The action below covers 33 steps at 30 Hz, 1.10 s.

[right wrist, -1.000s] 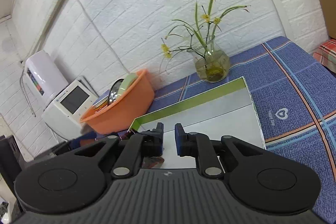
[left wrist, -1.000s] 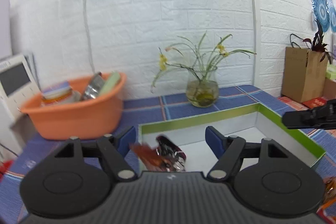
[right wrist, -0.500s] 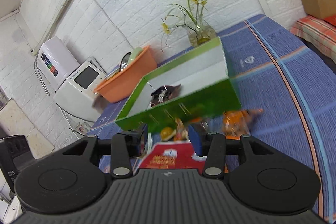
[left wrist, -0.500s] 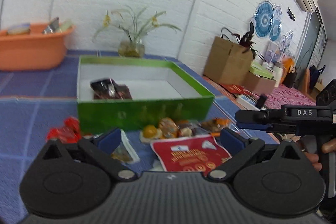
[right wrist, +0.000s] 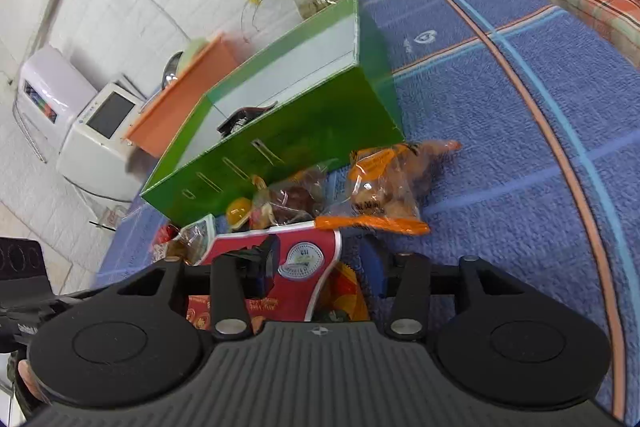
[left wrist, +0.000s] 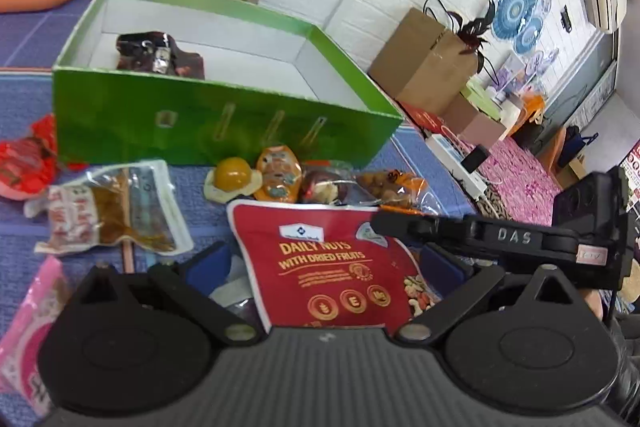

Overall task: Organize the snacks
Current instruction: 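Grasp the red Daily Nuts bag with the left gripper, then lift the red bag into the green box and open the left gripper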

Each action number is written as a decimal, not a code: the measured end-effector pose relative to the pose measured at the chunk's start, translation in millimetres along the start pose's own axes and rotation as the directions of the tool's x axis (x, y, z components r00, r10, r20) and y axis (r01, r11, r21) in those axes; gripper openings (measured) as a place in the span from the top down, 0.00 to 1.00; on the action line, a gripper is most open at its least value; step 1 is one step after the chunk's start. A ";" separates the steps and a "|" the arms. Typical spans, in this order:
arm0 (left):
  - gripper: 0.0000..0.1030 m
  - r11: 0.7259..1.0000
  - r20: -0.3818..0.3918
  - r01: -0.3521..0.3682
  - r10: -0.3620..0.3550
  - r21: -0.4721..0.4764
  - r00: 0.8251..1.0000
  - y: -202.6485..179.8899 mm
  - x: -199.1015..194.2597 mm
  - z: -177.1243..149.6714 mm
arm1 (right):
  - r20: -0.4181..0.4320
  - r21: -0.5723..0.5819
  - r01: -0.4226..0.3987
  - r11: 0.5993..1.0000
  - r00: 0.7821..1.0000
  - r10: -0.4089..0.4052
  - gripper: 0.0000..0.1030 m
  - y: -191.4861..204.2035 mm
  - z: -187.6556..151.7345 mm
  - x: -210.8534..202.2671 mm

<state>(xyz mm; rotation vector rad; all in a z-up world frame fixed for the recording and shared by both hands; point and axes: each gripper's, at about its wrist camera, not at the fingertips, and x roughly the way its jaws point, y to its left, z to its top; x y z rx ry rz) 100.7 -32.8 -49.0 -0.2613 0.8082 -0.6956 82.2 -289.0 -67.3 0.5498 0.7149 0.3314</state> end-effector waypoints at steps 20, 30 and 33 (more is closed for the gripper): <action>0.78 0.998 0.181 -0.045 0.037 0.042 0.983 3.0 -70.5 0.5 | 0.093 -0.237 -0.057 0.970 0.992 0.081 0.83 64.4 1.9 -26.5; 0.82 0.988 0.261 -0.150 0.138 0.026 0.956 11.8 -89.7 15.8 | 0.093 -0.358 -0.022 0.933 0.994 0.059 0.87 108.1 28.1 -2.9; 0.83 0.985 0.298 -0.171 0.155 0.027 0.942 11.3 -97.7 26.1 | 0.110 -0.373 -0.016 0.928 0.992 0.062 0.87 121.1 39.0 0.5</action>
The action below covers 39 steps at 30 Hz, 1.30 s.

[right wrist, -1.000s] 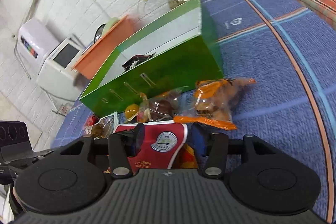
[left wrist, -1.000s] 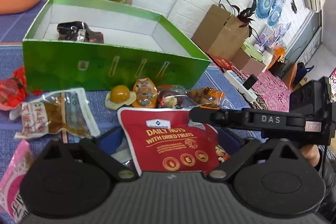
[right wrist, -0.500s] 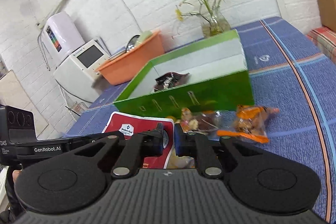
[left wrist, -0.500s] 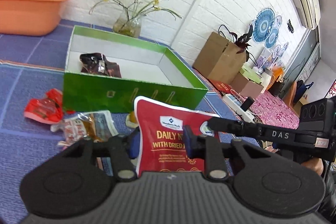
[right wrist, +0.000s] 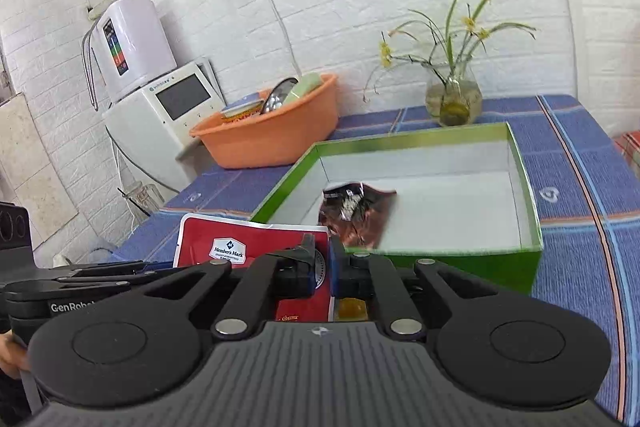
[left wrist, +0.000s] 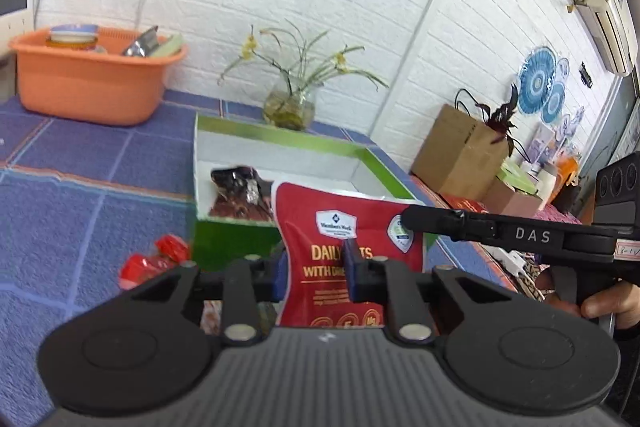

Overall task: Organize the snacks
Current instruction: 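Lift the red bag into the green box and open the left gripper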

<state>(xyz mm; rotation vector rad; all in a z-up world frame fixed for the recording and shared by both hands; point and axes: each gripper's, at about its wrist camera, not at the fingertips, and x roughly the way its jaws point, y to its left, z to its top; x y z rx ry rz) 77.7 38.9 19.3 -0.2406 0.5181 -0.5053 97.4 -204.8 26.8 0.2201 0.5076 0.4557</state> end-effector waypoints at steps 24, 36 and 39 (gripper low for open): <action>0.82 0.963 0.142 -0.158 0.129 0.217 0.981 -37.1 87.5 62.1 | 0.197 0.020 0.169 0.985 0.966 -0.169 0.87 -35.3 54.8 45.8; 0.82 0.951 0.059 -0.187 0.178 0.246 0.982 -28.3 140.3 47.5 | 0.110 0.109 0.222 0.969 0.966 -0.233 0.90 -69.4 43.3 67.2; 0.80 0.937 0.040 -0.248 0.245 0.246 0.969 -20.2 153.8 44.7 | 0.118 0.115 0.200 0.973 0.970 -0.213 0.93 -72.3 41.3 70.9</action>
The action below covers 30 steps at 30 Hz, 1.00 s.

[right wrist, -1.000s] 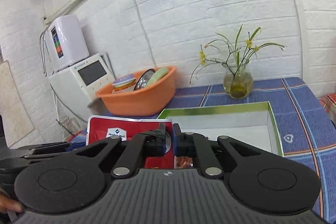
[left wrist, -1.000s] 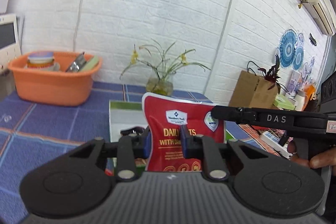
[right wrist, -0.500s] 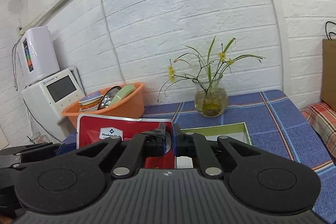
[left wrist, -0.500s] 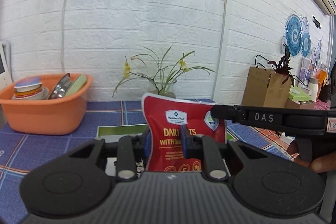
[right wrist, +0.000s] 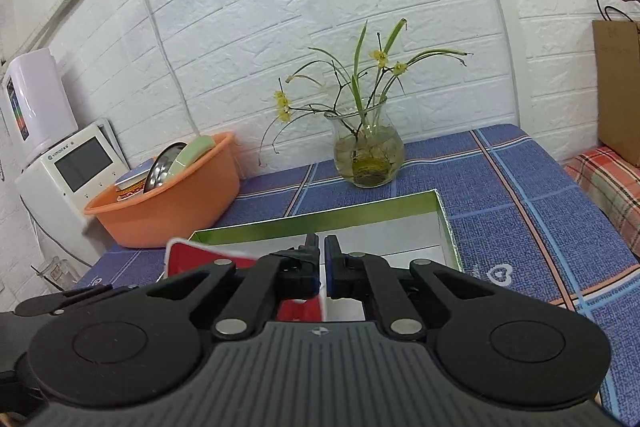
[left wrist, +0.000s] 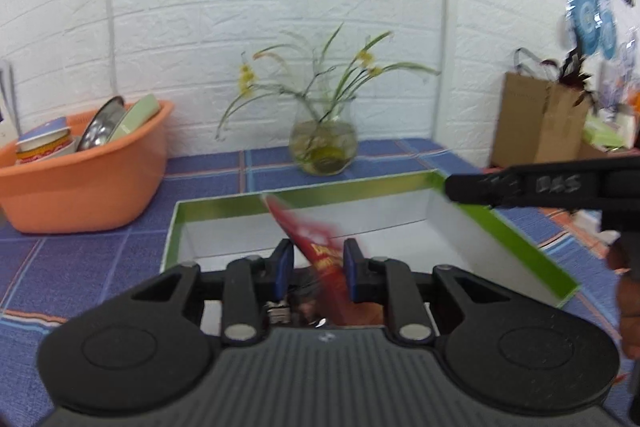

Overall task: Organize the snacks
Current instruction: 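Lift the red bag into the green box and open the left gripper, then grasp the pink snack bag with the right gripper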

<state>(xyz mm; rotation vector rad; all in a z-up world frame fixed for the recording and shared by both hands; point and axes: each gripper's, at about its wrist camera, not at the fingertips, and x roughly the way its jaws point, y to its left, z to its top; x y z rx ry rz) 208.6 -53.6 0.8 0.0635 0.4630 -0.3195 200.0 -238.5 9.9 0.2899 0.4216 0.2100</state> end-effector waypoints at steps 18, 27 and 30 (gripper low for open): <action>0.21 0.990 0.131 -0.129 0.134 -0.053 0.982 67.1 -153.2 -51.8 | 0.102 0.051 -0.128 0.991 0.987 0.122 0.03 -25.1 -41.9 -132.9; 0.01 0.996 0.076 -0.088 0.090 -0.026 0.993 51.2 -194.9 -116.7 | -0.013 0.117 -0.166 0.979 0.986 0.168 0.00 -14.8 -84.8 -156.8; 0.01 0.997 0.022 -0.057 0.059 -0.050 0.998 49.5 -196.4 -125.8 | -0.051 0.133 -0.255 0.958 0.963 0.263 0.00 -1.0 -87.1 -151.4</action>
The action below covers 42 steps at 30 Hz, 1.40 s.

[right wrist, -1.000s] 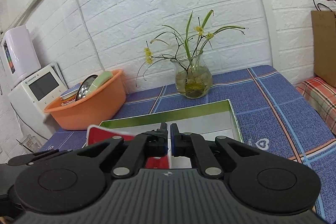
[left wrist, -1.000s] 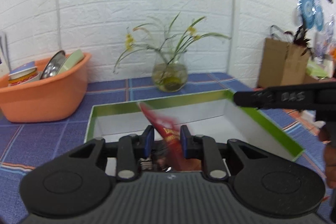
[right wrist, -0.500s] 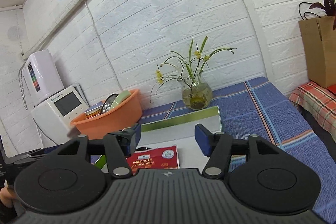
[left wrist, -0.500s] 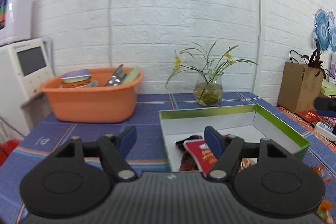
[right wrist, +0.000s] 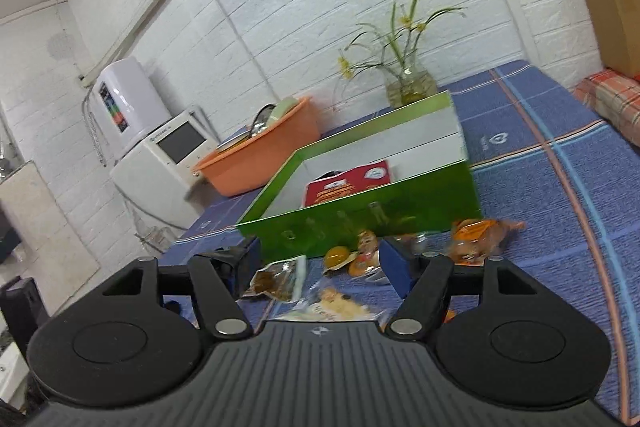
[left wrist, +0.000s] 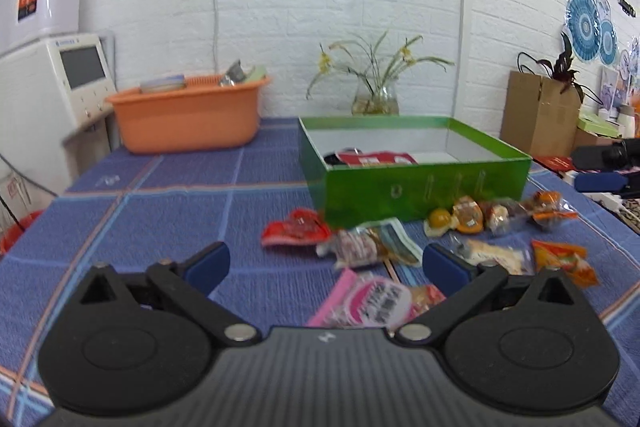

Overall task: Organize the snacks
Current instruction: 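Grasp the pink snack bag with the right gripper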

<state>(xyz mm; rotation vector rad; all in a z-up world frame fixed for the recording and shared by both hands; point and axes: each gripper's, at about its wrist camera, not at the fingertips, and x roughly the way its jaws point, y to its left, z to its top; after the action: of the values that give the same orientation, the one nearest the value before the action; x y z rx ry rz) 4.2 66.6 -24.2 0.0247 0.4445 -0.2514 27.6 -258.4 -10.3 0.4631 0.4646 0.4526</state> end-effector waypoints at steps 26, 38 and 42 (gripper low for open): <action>0.13 0.995 -0.166 0.079 -0.089 -0.063 0.982 -14.0 32.2 -31.2 | -0.613 -0.061 -0.144 0.988 0.786 0.077 0.00 86.5 -21.8 171.6; 0.38 0.995 -0.139 0.089 -0.095 -0.048 0.986 -22.1 20.5 -20.5 | -0.528 -0.260 -0.236 0.936 0.847 0.066 0.27 109.6 -29.8 150.1; 0.38 0.996 -0.097 0.087 -0.087 -0.007 0.991 -28.6 8.4 -11.7 | -0.475 -0.260 -0.241 0.935 0.875 0.093 0.27 109.7 -21.3 137.0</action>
<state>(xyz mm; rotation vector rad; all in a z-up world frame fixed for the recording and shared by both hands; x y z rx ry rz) -0.5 37.8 -37.5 0.0151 0.5437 -0.3365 93.0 -94.2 -14.3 0.0809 0.7971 0.8011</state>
